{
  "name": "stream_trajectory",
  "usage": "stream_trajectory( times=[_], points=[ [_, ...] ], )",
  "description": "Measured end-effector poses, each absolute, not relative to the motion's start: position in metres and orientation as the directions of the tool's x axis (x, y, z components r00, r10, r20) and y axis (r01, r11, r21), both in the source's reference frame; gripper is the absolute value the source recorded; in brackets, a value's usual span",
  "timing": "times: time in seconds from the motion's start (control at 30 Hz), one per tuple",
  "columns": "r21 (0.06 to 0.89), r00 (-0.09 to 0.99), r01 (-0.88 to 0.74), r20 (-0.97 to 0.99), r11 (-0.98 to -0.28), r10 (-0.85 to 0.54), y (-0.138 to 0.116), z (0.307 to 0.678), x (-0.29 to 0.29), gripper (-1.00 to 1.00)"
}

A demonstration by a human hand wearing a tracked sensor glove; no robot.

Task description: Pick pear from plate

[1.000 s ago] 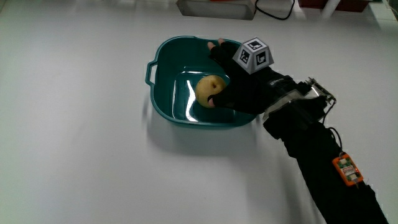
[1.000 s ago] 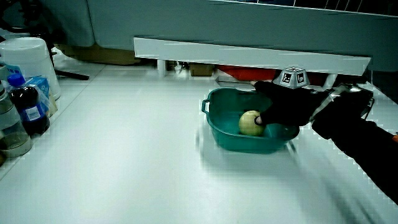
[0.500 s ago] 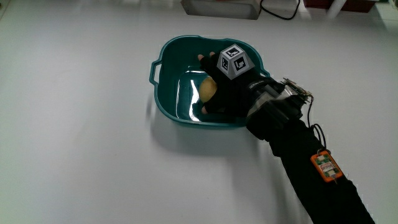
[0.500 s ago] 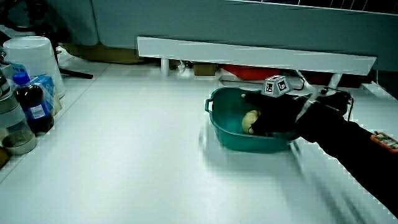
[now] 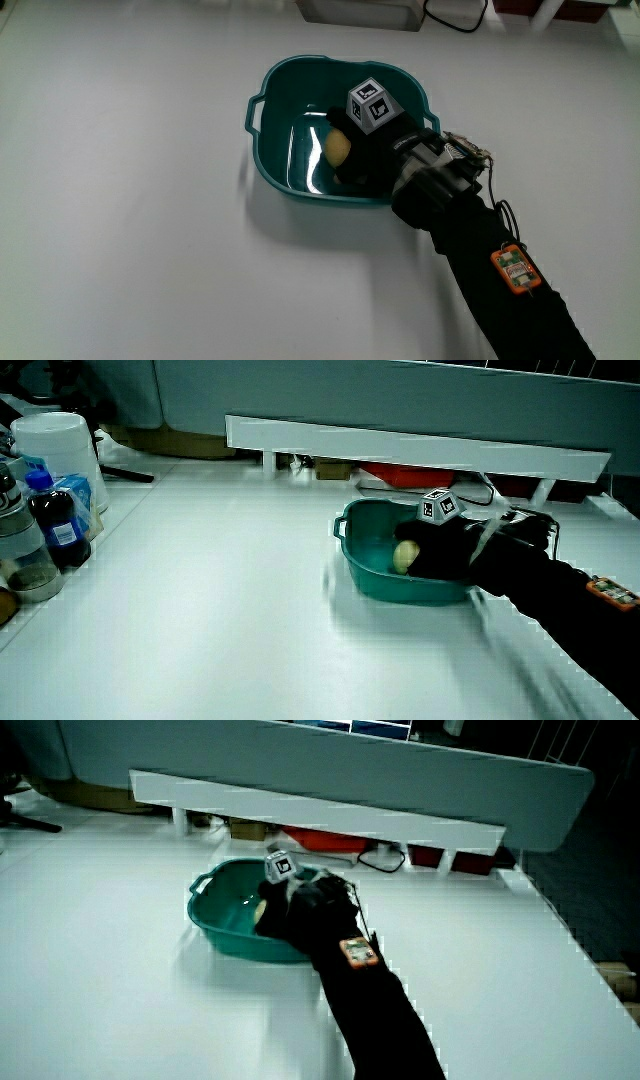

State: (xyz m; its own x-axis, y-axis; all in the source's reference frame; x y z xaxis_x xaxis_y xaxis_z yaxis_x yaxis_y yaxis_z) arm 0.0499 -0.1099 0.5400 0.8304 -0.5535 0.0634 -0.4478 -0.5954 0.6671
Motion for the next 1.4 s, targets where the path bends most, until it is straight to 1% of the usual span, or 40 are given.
stream_trajectory(
  times=[0.1,0.2,0.23,0.27,0.3,0.4,0.6,0.67,0.7,0.9,0.97,1.13,1.4],
  points=[
    [0.653,0.833,-0.453,0.068,-0.607,-0.549,-0.109,0.54,0.051,0.83],
    [0.668,0.837,-0.444,0.071,-0.598,-0.543,-0.109,0.544,0.052,1.0],
    [0.657,0.839,-0.447,0.072,-0.607,-0.54,-0.109,0.544,0.053,1.0],
    [0.66,0.837,-0.454,0.086,-0.598,-0.54,-0.108,0.543,0.053,1.0],
    [0.65,0.839,-0.453,0.079,-0.61,-0.539,-0.108,0.542,0.053,1.0],
    [0.657,0.844,-0.452,0.094,-0.603,-0.529,-0.108,0.545,0.055,1.0],
    [0.627,0.851,-0.473,0.144,-0.619,-0.504,-0.109,0.546,0.063,1.0],
    [0.625,0.849,-0.482,0.16,-0.614,-0.504,-0.11,0.545,0.064,1.0],
    [0.61,0.852,-0.484,0.164,-0.628,-0.497,-0.11,0.541,0.065,1.0],
    [0.576,0.841,-0.516,0.197,-0.634,-0.504,-0.113,0.524,0.065,1.0],
    [0.56,0.829,-0.536,0.209,-0.631,-0.518,-0.114,0.513,0.065,1.0],
    [0.516,0.818,-0.558,0.206,-0.65,-0.538,-0.116,0.491,0.064,1.0],
    [0.487,0.791,-0.598,0.229,-0.637,-0.567,-0.114,0.473,0.06,1.0]
  ],
)
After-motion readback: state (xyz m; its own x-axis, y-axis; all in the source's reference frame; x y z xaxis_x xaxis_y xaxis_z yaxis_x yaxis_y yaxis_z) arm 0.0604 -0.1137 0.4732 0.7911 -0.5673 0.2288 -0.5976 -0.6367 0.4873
